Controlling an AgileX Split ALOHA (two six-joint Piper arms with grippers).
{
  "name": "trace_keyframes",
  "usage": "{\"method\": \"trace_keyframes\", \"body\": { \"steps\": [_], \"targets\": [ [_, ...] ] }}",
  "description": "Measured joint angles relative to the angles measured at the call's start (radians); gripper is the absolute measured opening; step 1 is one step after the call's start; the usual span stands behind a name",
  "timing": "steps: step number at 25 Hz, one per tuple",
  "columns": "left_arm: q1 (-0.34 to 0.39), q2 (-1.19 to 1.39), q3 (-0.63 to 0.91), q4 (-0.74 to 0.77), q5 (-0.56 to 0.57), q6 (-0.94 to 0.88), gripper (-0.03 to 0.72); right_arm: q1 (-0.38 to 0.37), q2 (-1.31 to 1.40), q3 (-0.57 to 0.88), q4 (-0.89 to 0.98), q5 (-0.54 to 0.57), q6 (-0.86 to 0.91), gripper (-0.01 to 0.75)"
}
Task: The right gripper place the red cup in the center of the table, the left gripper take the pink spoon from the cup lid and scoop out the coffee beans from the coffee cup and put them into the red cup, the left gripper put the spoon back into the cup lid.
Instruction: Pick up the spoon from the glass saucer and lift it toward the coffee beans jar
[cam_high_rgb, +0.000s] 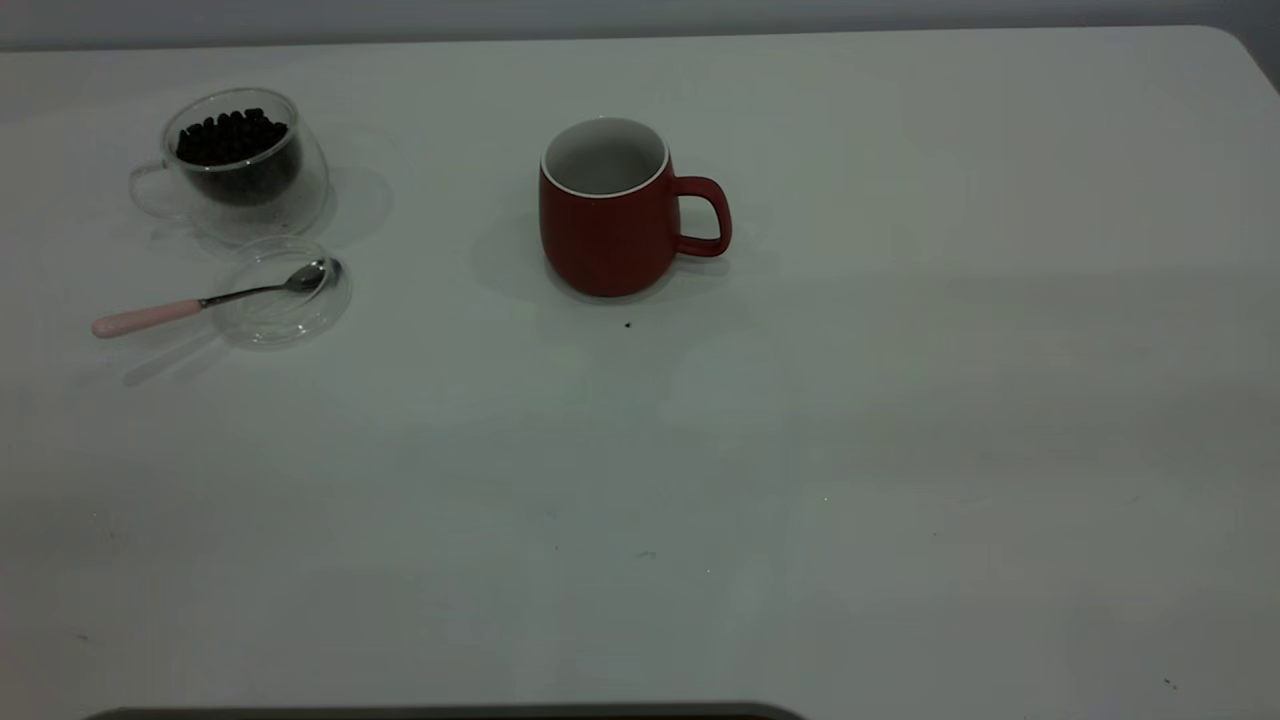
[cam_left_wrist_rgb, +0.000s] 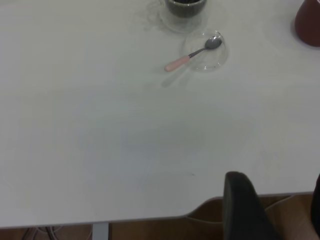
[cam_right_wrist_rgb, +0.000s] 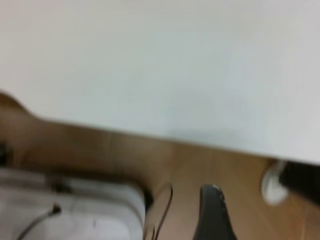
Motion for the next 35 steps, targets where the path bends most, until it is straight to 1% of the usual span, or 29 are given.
{"method": "trace_keyframes", "body": {
  "steps": [4,10,17,35],
  "targets": [
    [0.000,0.000,0.000,0.000,0.000,0.000,0.392,-0.008,-0.164,0.000,0.001,0.013,0.000,0.558],
    [0.000,0.000,0.000,0.000,0.000,0.000,0.392,-0.062,-0.317,0.000,0.001,0.025,0.000,0.558],
    [0.000,0.000,0.000,0.000,0.000,0.001,0.392,-0.067,-0.481,0.000,0.000,0.033,0.000,0.558],
    [0.000,0.000,0.000,0.000,0.000,0.001,0.392,-0.073,-0.491,0.000,0.000,0.034,0.000,0.558]
  ]
}}
